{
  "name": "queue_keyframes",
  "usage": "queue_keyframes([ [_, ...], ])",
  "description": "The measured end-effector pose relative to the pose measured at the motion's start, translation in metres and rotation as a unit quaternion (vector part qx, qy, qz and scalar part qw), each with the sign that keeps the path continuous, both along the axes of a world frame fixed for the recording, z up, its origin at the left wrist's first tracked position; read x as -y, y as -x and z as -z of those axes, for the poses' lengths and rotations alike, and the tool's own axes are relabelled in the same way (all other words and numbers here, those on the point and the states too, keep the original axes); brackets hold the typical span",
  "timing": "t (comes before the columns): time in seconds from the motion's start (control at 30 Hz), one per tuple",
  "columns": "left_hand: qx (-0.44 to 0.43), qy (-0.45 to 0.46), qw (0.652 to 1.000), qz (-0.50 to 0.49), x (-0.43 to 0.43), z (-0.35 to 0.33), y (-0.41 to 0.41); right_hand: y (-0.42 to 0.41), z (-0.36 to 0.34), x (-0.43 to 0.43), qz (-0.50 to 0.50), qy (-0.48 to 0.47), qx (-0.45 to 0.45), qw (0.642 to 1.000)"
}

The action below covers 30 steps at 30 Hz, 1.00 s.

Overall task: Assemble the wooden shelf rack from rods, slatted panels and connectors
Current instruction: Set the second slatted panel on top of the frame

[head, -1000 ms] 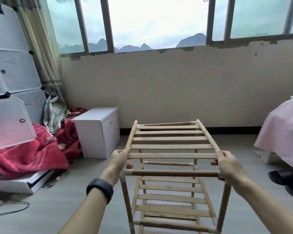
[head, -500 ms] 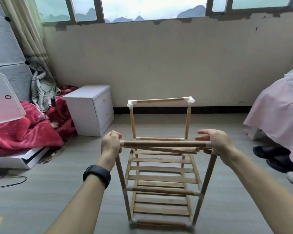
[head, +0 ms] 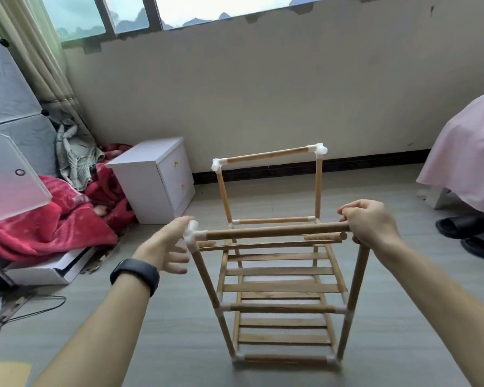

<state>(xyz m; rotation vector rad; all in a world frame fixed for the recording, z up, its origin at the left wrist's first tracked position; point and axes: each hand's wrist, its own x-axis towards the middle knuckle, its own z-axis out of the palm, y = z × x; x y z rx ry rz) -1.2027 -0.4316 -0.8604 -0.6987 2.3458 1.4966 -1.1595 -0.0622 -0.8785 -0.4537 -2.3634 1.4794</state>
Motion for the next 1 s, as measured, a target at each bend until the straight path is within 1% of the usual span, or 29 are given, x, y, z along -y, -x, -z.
queue_keyframes([
  [0.03,0.065,-0.063,0.996,0.022,0.002,-0.001,0.0,-0.001,0.0,0.0,-0.001,0.0,0.004,1.0],
  [0.07,0.092,-0.089,0.991,0.037,0.004,0.001,0.002,-0.002,-0.001,0.0,-0.004,-0.001,0.009,1.0],
  [0.13,0.104,-0.097,0.989,0.05,0.004,0.002,0.009,-0.004,-0.001,0.0,-0.005,-0.003,0.013,1.0],
  [0.23,0.088,-0.078,0.992,0.039,-0.003,-0.001,0.013,-0.004,-0.001,0.0,0.006,-0.014,0.019,1.0],
  [0.37,0.065,-0.062,0.996,0.026,-0.006,-0.024,0.016,-0.002,-0.002,0.001,0.019,-0.037,0.034,0.999],
  [0.5,0.02,-0.135,0.99,0.02,-0.022,-0.058,0.033,-0.003,0.001,0.001,0.021,-0.033,0.044,0.998],
  [0.6,-0.012,-0.148,0.989,0.028,-0.044,-0.075,0.031,-0.006,-0.001,0.002,0.021,-0.047,0.051,0.997],
  [0.7,-0.011,-0.189,0.982,0.021,-0.06,-0.085,0.03,-0.009,-0.003,0.003,0.007,-0.045,0.056,0.997],
  [0.87,-0.001,-0.284,0.959,-0.006,-0.077,-0.094,0.033,-0.011,-0.002,0.001,0.004,-0.037,0.065,0.997],
  [0.93,-0.006,-0.307,0.952,-0.021,-0.075,-0.097,0.034,-0.01,-0.001,0.0,0.012,-0.037,0.072,0.997],
  [1.0,-0.012,-0.311,0.95,-0.029,-0.066,-0.1,0.032,-0.009,-0.002,0.001,0.031,-0.046,0.07,0.996],
])
